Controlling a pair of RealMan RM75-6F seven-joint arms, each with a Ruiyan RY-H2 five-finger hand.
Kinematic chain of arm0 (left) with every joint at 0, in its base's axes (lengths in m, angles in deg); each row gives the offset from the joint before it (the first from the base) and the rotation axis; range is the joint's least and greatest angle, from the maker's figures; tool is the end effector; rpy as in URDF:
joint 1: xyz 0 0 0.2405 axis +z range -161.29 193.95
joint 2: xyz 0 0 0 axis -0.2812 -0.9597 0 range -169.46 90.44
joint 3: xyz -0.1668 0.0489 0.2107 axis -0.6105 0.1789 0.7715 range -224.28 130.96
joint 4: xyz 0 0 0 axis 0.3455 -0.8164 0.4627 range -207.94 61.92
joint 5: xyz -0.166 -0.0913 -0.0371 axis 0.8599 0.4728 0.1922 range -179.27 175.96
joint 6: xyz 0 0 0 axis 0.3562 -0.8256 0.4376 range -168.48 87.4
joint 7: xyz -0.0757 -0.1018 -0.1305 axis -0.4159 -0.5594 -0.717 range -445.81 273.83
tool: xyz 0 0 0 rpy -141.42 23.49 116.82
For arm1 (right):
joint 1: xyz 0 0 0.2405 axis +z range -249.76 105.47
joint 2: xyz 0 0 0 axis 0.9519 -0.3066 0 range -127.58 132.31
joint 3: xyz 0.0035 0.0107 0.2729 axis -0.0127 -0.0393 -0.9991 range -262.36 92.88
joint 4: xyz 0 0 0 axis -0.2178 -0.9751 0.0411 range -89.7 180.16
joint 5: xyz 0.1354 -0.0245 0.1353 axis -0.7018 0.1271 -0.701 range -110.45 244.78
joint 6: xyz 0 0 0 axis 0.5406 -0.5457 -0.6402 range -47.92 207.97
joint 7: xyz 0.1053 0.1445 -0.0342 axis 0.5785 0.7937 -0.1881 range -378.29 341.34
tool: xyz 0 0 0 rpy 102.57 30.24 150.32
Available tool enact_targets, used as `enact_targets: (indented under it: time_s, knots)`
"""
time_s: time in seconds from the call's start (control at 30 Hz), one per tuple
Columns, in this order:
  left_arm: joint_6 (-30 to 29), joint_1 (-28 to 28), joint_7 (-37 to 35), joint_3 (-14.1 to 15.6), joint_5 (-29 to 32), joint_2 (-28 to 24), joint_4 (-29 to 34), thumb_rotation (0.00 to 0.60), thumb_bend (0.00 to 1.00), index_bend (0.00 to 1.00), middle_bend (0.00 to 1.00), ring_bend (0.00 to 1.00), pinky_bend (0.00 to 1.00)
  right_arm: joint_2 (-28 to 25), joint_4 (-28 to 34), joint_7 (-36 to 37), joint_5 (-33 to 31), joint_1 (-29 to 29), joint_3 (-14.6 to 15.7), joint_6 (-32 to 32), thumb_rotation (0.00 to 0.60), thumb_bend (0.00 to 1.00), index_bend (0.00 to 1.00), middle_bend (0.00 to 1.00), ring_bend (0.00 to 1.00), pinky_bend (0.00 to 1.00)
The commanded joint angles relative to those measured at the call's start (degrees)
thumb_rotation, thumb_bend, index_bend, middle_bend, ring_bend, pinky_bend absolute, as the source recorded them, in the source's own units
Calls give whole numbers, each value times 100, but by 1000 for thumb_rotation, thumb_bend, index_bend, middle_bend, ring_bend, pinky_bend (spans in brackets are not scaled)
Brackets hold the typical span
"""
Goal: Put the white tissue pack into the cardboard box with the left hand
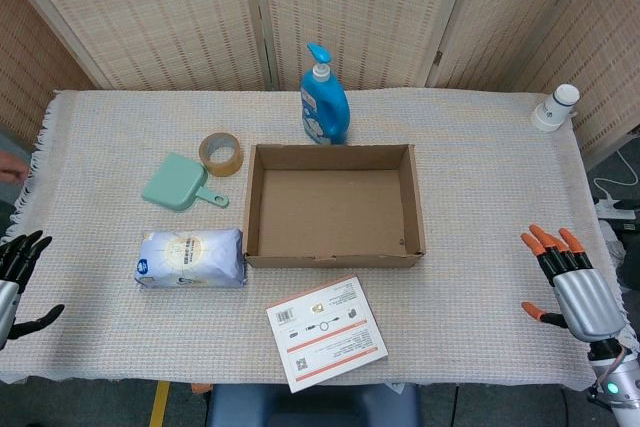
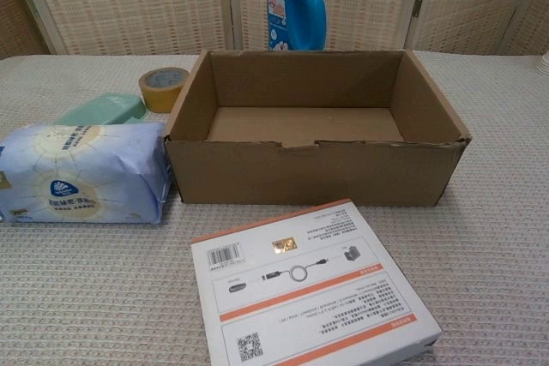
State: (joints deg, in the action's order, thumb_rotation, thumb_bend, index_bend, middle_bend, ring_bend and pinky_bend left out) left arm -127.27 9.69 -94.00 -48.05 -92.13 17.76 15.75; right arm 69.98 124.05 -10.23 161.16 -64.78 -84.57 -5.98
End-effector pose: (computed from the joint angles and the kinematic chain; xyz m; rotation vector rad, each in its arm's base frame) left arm -0.3159 0.2246 0.2223 -1.4740 -0.8178 -0.9365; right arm -0.3298 -0.2247 0.1656 1.5552 -0.8301 0.9492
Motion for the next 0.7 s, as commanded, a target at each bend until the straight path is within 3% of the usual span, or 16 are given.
enact_targets:
  time_s: [0.03,0.37,0.7]
  knots:
    - [-34,-2,-10,-14,-18,23,-21,600,180,0,0,0,90,2,3,-10,8,-1,1,-5,600,0,71,0,0,0]
    - [-125,23,25,-30,-49,-7,6,600,179,0,0,0,91,-17,27,-2,51,-20,3,-78,600,0,71,0,0,0]
    - [145,-72,146,-4,14,-130,264,600,178,0,0,0,86,12,-43,6,-18,22,-3,60,600,0,71,0,0,0]
